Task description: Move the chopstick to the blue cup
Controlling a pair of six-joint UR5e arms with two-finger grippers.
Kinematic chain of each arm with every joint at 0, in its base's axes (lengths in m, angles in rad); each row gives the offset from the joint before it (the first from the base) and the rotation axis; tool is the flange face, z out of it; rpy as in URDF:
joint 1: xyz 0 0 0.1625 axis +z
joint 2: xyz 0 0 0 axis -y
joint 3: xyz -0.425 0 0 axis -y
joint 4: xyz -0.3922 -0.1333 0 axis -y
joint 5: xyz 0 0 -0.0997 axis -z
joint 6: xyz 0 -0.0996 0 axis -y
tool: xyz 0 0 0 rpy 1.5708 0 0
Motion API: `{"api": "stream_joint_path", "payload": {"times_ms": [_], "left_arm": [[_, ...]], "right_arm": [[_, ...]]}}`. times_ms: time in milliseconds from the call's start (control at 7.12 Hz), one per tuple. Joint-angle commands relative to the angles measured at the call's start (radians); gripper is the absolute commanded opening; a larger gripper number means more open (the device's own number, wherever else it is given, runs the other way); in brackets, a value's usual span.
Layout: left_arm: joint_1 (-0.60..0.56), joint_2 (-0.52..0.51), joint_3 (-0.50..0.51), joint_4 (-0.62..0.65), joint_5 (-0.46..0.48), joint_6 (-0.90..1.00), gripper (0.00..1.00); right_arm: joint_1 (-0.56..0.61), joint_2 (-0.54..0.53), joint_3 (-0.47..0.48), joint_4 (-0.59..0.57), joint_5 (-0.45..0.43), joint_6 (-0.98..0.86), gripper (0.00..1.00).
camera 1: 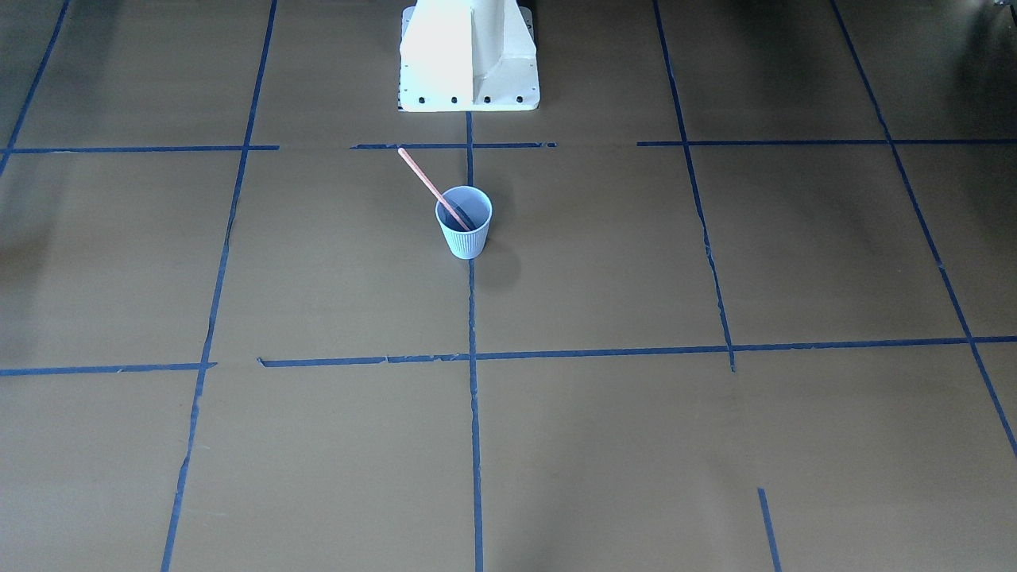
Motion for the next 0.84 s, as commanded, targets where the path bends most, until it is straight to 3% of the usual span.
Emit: {"api": "stream_joint_path", "payload": {"times_ms": [0, 140, 281, 421, 702], "left_arm": [[-0.032, 0.045, 0.046, 0.006, -0.006, 0.118, 1.00], [-0.043, 0.044, 0.040, 0.006, -0.053, 0.113, 1.00], [-0.124, 0.036, 0.034, 0.044, -0.101, 0.113, 1.00], [-0.169, 0.015, 0.003, 0.152, -0.135, 0.116, 1.00], [-0.168, 0.013, 0.009, 0.159, -0.103, 0.097, 1.00]], "right_arm": [[0.062, 0.006, -0.079, -0.054, -0.011, -0.123, 1.00], [0.052, 0.006, -0.084, -0.068, -0.016, -0.126, 1.00], [0.053, 0.006, -0.090, -0.070, -0.024, -0.151, 1.00], [0.043, 0.006, -0.090, -0.070, -0.024, -0.157, 1.00], [0.024, 0.012, -0.090, -0.070, -0.024, -0.157, 1.00]]}}
